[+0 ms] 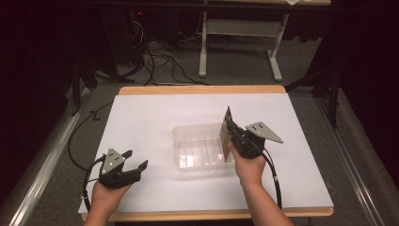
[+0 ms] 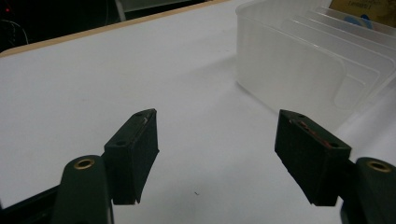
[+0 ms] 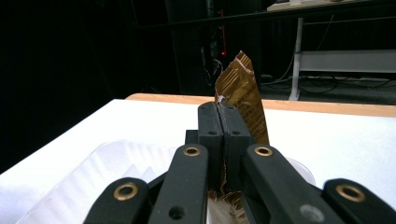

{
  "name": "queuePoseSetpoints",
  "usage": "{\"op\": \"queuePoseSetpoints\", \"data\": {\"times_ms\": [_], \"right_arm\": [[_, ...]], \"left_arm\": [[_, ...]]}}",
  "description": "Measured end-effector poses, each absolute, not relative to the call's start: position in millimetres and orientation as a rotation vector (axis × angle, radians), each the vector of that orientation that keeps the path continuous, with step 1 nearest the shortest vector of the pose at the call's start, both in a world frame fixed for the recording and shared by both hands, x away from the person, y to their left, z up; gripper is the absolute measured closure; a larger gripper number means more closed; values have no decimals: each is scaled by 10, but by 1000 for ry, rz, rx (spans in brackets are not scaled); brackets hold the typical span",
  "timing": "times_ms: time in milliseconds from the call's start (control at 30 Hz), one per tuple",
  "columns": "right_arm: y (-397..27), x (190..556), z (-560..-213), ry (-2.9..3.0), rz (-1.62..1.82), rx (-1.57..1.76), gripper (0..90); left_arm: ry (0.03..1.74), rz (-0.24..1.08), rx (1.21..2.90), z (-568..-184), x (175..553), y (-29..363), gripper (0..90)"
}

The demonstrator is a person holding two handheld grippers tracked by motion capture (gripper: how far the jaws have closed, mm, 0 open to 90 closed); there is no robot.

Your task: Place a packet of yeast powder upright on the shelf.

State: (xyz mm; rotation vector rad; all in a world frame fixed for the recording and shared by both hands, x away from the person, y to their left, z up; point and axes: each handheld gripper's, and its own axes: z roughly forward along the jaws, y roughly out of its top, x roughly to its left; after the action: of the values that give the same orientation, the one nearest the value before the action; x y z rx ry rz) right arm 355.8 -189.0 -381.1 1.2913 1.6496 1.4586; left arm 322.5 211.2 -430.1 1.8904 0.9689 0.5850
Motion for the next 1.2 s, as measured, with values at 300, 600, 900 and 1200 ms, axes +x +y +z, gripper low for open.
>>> {"op": "queuePoseSetpoints", "data": {"times_ms": [300,600,900,1200], "right_arm": [[-1929,3556,-3733,1704,1479,1266,626],[-1976,3485,-3669,1808,1451,1175,367],[-2223,3313,-3608,1814,1423,1154,308],[-2628,3170,-3611,1818,1352,1148,308]], "left_arm": [[968,586,1893,-4305,3229,2112,308],[968,581,1898,-4313,3236,2107,307],[970,579,1899,-4317,3233,2101,307],[979,581,1897,-4324,3238,2111,307]]}}
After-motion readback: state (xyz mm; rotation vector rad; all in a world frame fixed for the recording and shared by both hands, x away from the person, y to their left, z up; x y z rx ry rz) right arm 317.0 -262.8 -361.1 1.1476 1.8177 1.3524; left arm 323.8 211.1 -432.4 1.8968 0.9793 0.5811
